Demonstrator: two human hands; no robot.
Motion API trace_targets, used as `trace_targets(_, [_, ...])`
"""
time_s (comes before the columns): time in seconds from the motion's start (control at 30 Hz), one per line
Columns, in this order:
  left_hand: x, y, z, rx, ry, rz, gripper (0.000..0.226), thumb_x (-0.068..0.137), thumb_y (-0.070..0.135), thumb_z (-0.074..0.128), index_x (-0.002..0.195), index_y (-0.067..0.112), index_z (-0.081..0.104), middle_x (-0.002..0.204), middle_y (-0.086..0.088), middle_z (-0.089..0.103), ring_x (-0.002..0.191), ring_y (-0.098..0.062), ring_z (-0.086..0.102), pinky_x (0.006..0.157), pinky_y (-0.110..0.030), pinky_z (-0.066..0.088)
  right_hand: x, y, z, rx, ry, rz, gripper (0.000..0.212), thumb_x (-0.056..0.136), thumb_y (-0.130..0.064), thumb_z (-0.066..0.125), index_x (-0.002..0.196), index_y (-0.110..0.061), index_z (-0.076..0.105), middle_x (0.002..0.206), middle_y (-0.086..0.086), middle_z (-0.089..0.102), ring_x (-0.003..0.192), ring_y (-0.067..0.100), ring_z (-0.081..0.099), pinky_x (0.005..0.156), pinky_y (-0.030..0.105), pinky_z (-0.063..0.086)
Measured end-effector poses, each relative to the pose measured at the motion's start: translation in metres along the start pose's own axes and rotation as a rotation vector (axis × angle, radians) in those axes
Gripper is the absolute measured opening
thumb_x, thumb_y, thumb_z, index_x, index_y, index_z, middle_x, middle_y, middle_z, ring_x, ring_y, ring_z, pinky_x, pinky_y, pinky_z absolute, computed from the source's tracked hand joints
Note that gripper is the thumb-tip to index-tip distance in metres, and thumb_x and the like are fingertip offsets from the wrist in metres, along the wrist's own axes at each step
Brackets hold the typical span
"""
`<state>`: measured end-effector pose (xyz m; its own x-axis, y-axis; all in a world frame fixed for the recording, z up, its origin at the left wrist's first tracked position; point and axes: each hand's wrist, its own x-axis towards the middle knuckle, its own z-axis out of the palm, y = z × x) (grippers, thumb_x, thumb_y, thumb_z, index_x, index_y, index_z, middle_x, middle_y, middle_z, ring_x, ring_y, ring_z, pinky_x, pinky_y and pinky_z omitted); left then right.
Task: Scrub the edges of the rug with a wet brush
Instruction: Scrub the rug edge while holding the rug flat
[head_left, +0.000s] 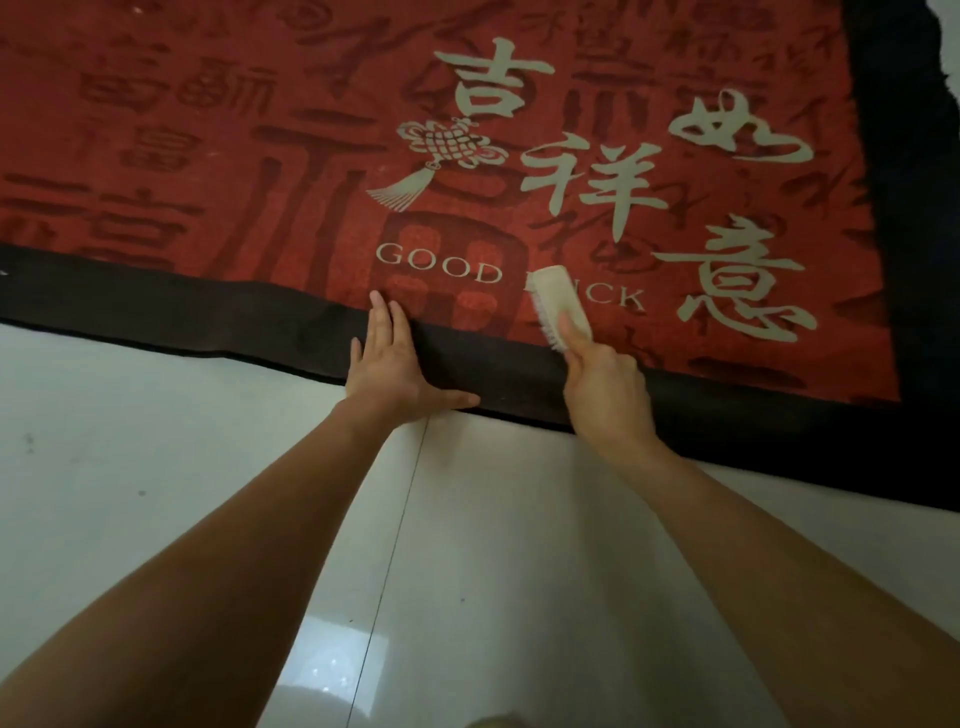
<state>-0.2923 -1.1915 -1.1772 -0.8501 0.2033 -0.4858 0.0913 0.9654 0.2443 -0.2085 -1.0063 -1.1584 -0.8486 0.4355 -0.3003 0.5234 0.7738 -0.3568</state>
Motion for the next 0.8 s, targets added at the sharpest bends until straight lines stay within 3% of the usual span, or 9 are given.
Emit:
trace_targets(0.07, [-0.003, -0.006, -0.001, 0.015, 0.042, -0.064, 0.154, 0.055, 0.078, 0.074, 0.151, 0.006, -0.022, 0.157, -0.013, -0.032, 0.148, -0.027, -0.021, 0.123, -0.045, -0.002, -0.017, -0.019, 0.009, 0.094, 0.013, 0.052, 0.06, 0.099, -0.009, 0.039, 0.151, -0.035, 0.026, 0.104, 0.017, 0.063, 0.096, 0.035, 0.061, 0.08, 0.041, 0.049])
trace_targets(0.17, [-0.003, -0.012, 0.001, 0.102, 0.06, -0.141, 0.154, 0.055, 0.086, 0.065, 0.149, 0.001, -0.023, 0.157, -0.02, -0.027, 0.147, -0.032, -0.024, 0.119, -0.049, -0.01, -0.049, -0.065, 0.043, 0.078, -0.187, -0.212, 0.068, 0.097, -0.006, 0.037, 0.152, -0.041, 0.015, 0.103, 0.017, 0.064, 0.095, 0.035, 0.063, 0.079, 0.041, 0.049])
trace_targets(0.23, [-0.006, -0.014, 0.004, 0.064, 0.061, -0.154, 0.155, 0.055, 0.087, 0.063, 0.148, 0.0, -0.025, 0.157, -0.02, -0.028, 0.147, -0.032, -0.024, 0.12, -0.047, -0.009, -0.034, -0.059, 0.041, 0.006, -0.219, -0.322, 0.067, 0.097, -0.009, 0.038, 0.15, -0.044, 0.017, 0.106, 0.017, 0.064, 0.096, 0.036, 0.062, 0.082, 0.044, 0.05])
trace_targets(0.3, [-0.011, -0.015, 0.008, 0.009, 0.069, -0.163, 0.161, 0.049, 0.092, 0.06, 0.146, 0.0, -0.028, 0.156, -0.019, -0.03, 0.146, -0.03, -0.026, 0.12, -0.043, -0.009, -0.002, -0.036, 0.022, -0.069, -0.141, -0.201, 0.062, 0.098, -0.011, 0.037, 0.15, -0.041, 0.023, 0.106, 0.016, 0.065, 0.099, 0.036, 0.062, 0.084, 0.045, 0.049])
trace_targets(0.4, [-0.013, -0.012, 0.012, -0.007, 0.073, -0.167, 0.16, 0.05, 0.093, 0.058, 0.145, -0.002, -0.03, 0.154, -0.021, -0.033, 0.145, -0.031, -0.028, 0.119, -0.041, -0.012, 0.002, -0.04, 0.021, 0.063, 0.038, -0.013, 0.058, 0.101, -0.013, 0.037, 0.151, -0.038, 0.023, 0.107, 0.015, 0.064, 0.098, 0.033, 0.061, 0.086, 0.044, 0.05])
trace_targets(0.53, [-0.013, -0.015, 0.012, 0.016, 0.06, -0.141, 0.142, 0.07, 0.078, 0.06, 0.145, -0.005, -0.028, 0.153, -0.024, -0.033, 0.145, -0.033, -0.027, 0.121, -0.045, -0.011, -0.023, -0.078, 0.045, 0.003, -0.301, -0.355, 0.058, 0.102, -0.017, 0.035, 0.149, -0.047, 0.016, 0.111, 0.014, 0.063, 0.1, 0.032, 0.059, 0.087, 0.045, 0.05])
trace_targets(0.63, [-0.014, -0.031, 0.004, -0.101, 0.05, -0.066, 0.148, 0.061, 0.079, 0.069, 0.15, 0.002, -0.021, 0.158, -0.015, -0.029, 0.148, -0.025, -0.023, 0.12, -0.037, -0.008, 0.017, -0.056, 0.021, -0.036, -0.143, -0.304, 0.054, 0.101, -0.017, 0.039, 0.147, -0.044, 0.029, 0.11, 0.016, 0.066, 0.099, 0.037, 0.061, 0.086, 0.046, 0.05])
trace_targets(0.7, [-0.014, -0.043, -0.004, -0.244, 0.101, -0.032, 0.134, 0.067, 0.07, 0.072, 0.155, 0.008, -0.007, 0.162, -0.007, -0.018, 0.15, -0.019, -0.014, 0.123, -0.036, 0.003, 0.016, -0.055, 0.022, 0.042, -0.033, -0.184, 0.054, 0.1, -0.016, 0.04, 0.148, -0.04, 0.031, 0.106, 0.017, 0.067, 0.096, 0.036, 0.061, 0.084, 0.044, 0.05])
trace_targets(0.8, [-0.011, -0.054, -0.009, -0.153, 0.171, -0.164, 0.14, 0.064, 0.073, 0.072, 0.154, 0.004, -0.01, 0.161, -0.013, -0.022, 0.149, -0.023, -0.017, 0.122, -0.04, -0.003, -0.019, -0.095, 0.05, 0.07, -0.198, -0.301, 0.058, 0.101, -0.017, 0.039, 0.149, -0.044, 0.023, 0.105, 0.016, 0.066, 0.095, 0.035, 0.061, 0.082, 0.043, 0.05])
